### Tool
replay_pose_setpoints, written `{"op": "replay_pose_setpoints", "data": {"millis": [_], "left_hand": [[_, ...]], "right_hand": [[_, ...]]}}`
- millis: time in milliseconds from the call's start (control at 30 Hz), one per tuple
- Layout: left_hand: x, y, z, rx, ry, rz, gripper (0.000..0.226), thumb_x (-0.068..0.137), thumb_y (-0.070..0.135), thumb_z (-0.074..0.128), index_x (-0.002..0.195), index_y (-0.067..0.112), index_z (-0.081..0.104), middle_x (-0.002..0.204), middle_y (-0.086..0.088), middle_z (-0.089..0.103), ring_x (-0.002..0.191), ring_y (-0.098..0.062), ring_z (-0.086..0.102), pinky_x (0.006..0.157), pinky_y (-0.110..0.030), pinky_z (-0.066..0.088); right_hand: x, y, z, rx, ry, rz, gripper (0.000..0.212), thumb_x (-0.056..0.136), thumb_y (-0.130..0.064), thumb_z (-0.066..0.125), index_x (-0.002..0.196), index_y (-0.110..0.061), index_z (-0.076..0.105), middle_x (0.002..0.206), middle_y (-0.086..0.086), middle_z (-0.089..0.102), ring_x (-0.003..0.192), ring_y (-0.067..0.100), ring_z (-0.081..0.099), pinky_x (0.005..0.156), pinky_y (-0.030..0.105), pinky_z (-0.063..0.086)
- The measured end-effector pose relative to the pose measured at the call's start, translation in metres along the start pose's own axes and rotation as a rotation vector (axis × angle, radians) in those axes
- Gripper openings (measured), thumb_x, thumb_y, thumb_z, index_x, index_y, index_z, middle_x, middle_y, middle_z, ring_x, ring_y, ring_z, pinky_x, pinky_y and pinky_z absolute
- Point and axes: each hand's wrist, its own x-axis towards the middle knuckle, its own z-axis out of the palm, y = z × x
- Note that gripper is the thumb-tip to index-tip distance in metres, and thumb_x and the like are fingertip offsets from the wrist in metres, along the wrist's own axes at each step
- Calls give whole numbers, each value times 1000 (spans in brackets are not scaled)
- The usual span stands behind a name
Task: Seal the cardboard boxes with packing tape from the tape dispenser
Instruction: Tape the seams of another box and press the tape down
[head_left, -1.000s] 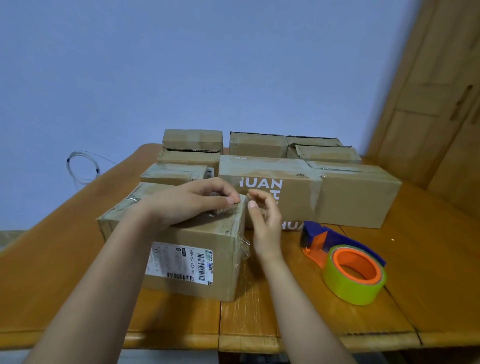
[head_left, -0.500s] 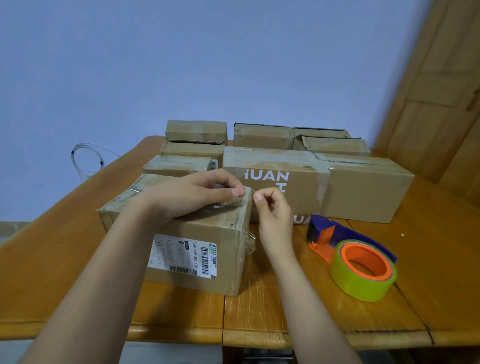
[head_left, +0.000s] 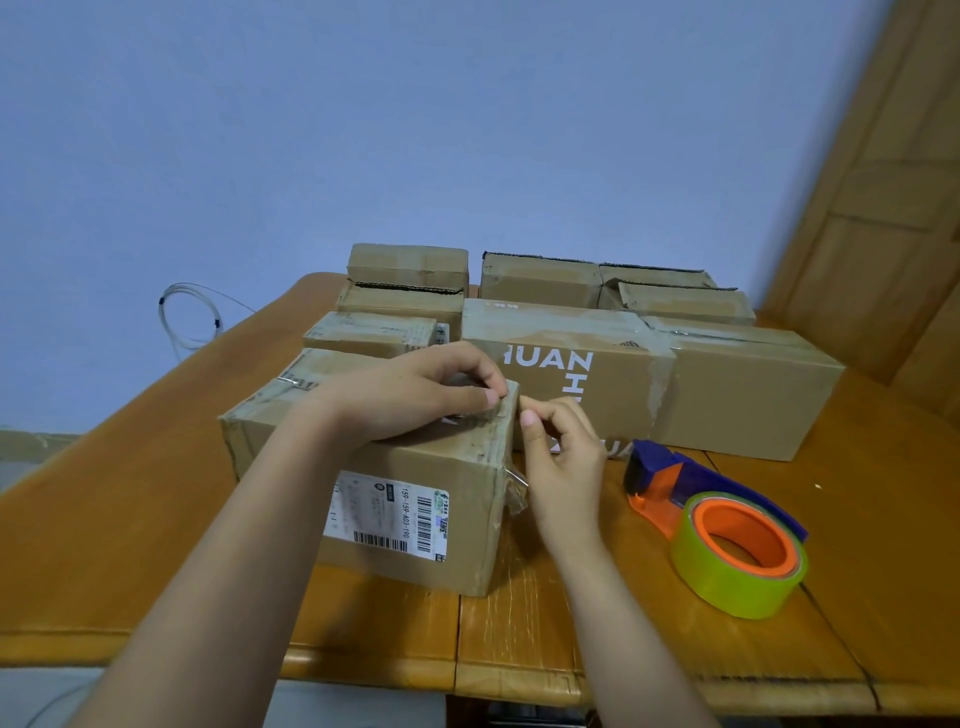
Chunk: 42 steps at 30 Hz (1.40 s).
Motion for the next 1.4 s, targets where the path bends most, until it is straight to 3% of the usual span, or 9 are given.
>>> {"op": "replay_pose_setpoints", "data": {"millis": [233, 367, 467, 633, 767, 900, 1033, 1133, 1400], "left_hand": [[-1, 3, 3, 21, 13, -6, 15, 96, 20, 56, 109, 19, 62, 121, -1, 62, 101, -13, 58, 70, -2, 41], [-2, 1, 2, 20, 7, -6, 13, 95, 22, 57, 107, 24, 63, 122, -2, 62, 109, -15, 57, 75, -6, 41], [-2, -1, 1, -12, 1, -3, 13, 95, 21, 57, 106, 23, 64, 121, -4, 62, 110, -18, 56, 84, -15, 44], [-1, 1, 2, 15, -4, 19, 16, 96, 17, 56, 110, 17, 61, 119, -7, 60, 81, 2, 55, 66, -5, 43], [0, 0, 2, 59, 4, 39, 17, 96, 15, 56, 112, 16, 60, 118, -6, 58, 61, 10, 47, 57, -1, 38], [-1, 2, 2, 40, -10, 29, 17, 95, 12, 56, 112, 15, 60, 123, -11, 58, 90, -7, 53, 63, -2, 40], [-1, 2, 2, 25, -9, 25, 17, 95, 11, 56, 112, 15, 60, 125, -10, 59, 95, -14, 55, 66, -4, 40], [-1, 1, 1, 16, -12, 16, 17, 95, 13, 56, 111, 17, 61, 125, -7, 59, 113, -25, 56, 74, -9, 43], [-3, -2, 0, -32, -26, 14, 17, 95, 15, 56, 110, 19, 62, 125, -5, 60, 115, -20, 56, 87, -17, 44]], "right_hand": [[-14, -3, -1, 55, -26, -15, 31, 88, -7, 44, 110, -8, 66, 89, -3, 59, 84, 1, 56, 73, 13, 44], [-14, -5, -5, 93, 88, 40, 30, 82, -12, 44, 96, -19, 69, 86, -2, 67, 81, 8, 64, 71, 21, 50], [-15, -7, -3, 58, 16, 117, 37, 86, -12, 44, 119, -21, 59, 116, -5, 64, 106, 0, 59, 88, 12, 45], [-21, -1, -4, -18, -230, 33, 52, 90, -28, 37, 140, -12, 37, 137, -15, 43, 131, -8, 37, 111, 23, 33], [-19, -3, -15, 93, -235, 47, 49, 86, -23, 36, 132, -13, 46, 136, -7, 50, 131, 0, 43, 109, 21, 35], [-32, -10, -19, 156, -80, 45, 41, 85, -19, 40, 114, -10, 66, 122, 2, 65, 120, 12, 57, 100, 26, 45], [-44, -24, -21, 250, -10, 54, 27, 87, -25, 47, 109, -22, 64, 113, -3, 67, 109, 22, 61, 90, 34, 48], [-48, -36, -24, 217, -97, 42, 26, 87, -32, 53, 106, -18, 63, 113, -5, 65, 109, 18, 60, 89, 27, 47], [-48, -47, -25, 105, -85, 47, 8, 83, -30, 62, 78, -24, 64, 109, -11, 67, 106, 2, 60, 88, 11, 42]]}}
